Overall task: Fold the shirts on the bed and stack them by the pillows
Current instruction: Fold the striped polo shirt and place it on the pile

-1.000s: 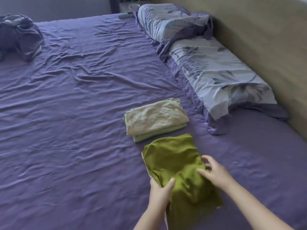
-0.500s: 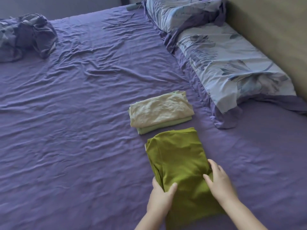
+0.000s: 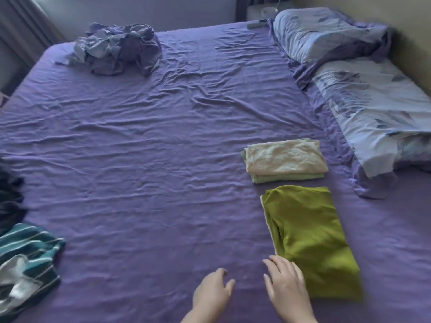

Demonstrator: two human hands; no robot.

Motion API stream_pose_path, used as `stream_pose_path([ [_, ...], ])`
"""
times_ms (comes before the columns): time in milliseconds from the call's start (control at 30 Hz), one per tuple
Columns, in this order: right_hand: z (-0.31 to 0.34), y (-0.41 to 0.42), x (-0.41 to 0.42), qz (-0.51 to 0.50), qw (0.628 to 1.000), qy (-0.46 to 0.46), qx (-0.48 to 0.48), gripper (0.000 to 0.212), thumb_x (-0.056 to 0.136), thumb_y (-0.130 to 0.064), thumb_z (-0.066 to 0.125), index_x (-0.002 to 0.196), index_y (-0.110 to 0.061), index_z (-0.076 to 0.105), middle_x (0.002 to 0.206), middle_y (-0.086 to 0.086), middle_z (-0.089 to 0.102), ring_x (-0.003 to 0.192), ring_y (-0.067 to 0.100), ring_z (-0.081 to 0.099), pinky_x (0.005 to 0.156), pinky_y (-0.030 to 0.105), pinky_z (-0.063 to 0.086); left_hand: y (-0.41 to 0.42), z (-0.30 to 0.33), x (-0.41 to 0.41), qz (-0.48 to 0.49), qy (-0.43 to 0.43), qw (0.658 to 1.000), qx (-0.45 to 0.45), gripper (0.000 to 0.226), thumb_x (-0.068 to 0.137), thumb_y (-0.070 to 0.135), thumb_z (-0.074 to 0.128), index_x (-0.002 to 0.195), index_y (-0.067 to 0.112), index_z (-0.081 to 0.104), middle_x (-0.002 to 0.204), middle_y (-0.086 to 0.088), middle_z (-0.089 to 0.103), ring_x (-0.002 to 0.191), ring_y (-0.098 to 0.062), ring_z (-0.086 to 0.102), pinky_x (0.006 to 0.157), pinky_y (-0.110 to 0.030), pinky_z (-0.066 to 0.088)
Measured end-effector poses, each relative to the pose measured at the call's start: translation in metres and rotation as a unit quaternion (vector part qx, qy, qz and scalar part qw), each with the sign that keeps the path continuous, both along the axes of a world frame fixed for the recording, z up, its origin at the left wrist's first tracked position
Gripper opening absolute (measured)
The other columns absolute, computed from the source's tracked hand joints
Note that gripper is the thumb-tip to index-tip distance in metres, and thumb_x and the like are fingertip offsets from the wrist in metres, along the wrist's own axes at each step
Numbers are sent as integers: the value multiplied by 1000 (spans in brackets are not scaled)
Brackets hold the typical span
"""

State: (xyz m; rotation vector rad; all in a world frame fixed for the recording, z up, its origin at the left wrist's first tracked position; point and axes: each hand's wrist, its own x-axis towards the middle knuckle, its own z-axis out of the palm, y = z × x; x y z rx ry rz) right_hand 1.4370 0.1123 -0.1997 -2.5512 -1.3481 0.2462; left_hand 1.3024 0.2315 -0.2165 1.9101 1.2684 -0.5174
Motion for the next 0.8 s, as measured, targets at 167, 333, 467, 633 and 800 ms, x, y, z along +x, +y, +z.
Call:
stream_pose_path([
  [167,2,48,-93,44,998,6,-41,27,61,-33,56,71,-16,75,77,0,72,69,14,71,68,29,53,34,1,-96,24,6,1000,16,41,90,52,44,126,33,49,129,9,55,123,-8,48,97,-24,40],
  [333,-5,98,-211,118,990,32,-65,52,23,-25,95,70,-17,74,74,-3,71,66,13,69,60,33,57,64,6,-216,36,15,998,39,38,92,47,43,125,30,50,127,5,55,121,-15,50,94,-27,41],
  [467,-2,142,-310,194,978,29,-64,53,19,-24,94,68,-18,74,71,-5,70,62,11,68,58,31,56,94,17,-326,56,23,996,60,37,92,46,42,124,28,51,129,3,55,122,-18,50,95,-28,41],
  [633,8,199,-407,251,966,34,-49,54,16,-22,94,66,-18,73,68,-5,69,59,12,68,56,31,56,134,34,-447,59,75,991,94,37,93,45,40,123,24,50,128,0,53,119,-23,51,96,-33,41],
  [800,31,258,-460,284,958,-1,-37,50,19,-22,93,65,-19,73,63,-5,68,56,13,67,52,28,55,175,46,-514,73,98,983,135,37,96,41,38,127,24,47,126,1,53,117,-23,52,94,-35,40],
])
